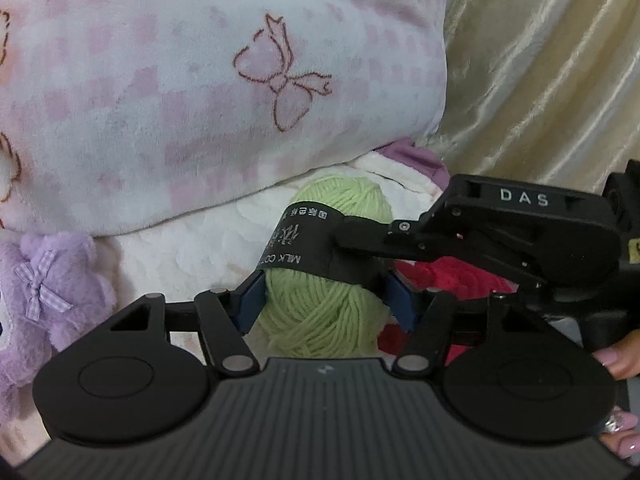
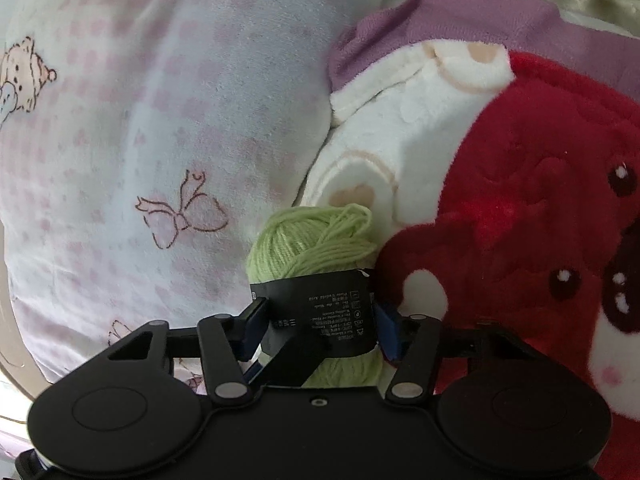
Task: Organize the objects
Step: 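Close the left gripper on the green yarn ball, then lift the green yarn ball with the left gripper and carry it over the pink box, then lower the green yarn ball into the pink box and open the left gripper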
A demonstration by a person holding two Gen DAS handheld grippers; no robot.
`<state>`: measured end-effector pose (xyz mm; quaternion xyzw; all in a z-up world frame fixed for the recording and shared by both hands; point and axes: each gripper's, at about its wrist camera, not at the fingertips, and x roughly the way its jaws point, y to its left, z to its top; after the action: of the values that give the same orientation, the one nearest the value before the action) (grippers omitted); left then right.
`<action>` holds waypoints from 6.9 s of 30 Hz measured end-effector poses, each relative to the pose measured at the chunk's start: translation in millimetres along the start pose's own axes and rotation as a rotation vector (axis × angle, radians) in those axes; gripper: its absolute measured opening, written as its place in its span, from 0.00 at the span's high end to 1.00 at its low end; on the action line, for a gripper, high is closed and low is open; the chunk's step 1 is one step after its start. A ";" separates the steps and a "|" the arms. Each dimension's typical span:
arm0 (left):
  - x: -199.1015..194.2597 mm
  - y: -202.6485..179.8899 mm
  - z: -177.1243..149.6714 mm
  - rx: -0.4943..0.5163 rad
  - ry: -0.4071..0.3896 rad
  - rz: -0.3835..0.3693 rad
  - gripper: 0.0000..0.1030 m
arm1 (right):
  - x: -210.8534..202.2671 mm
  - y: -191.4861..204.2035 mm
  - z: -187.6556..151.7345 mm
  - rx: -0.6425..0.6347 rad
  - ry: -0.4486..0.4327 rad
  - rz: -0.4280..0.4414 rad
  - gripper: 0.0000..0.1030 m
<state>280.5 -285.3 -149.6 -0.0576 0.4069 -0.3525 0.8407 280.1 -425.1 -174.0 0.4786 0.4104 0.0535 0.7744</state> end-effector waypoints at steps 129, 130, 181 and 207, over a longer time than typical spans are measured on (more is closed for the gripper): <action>-396.9 -9.7 -167.6 -0.075 0.029 0.153 0.47 | -172.4 174.7 -292.5 -0.695 0.462 0.119 0.45; -400.1 -7.0 -167.4 -0.076 0.018 0.150 0.47 | -172.1 178.5 -294.6 -0.703 0.462 0.118 0.45; -292.9 217.9 -77.7 -0.387 -0.134 0.105 0.46 | 51.9 283.8 -269.7 -0.948 0.350 -0.030 0.46; -261.6 240.9 -84.3 -0.484 -0.062 0.157 0.53 | 72.1 267.2 -282.8 -1.019 0.227 -0.065 0.46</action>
<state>240.9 77.5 -129.5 -0.2361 0.4565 -0.1766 0.8395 216.1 -50.3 -64.4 0.0194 0.4283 0.2740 0.8609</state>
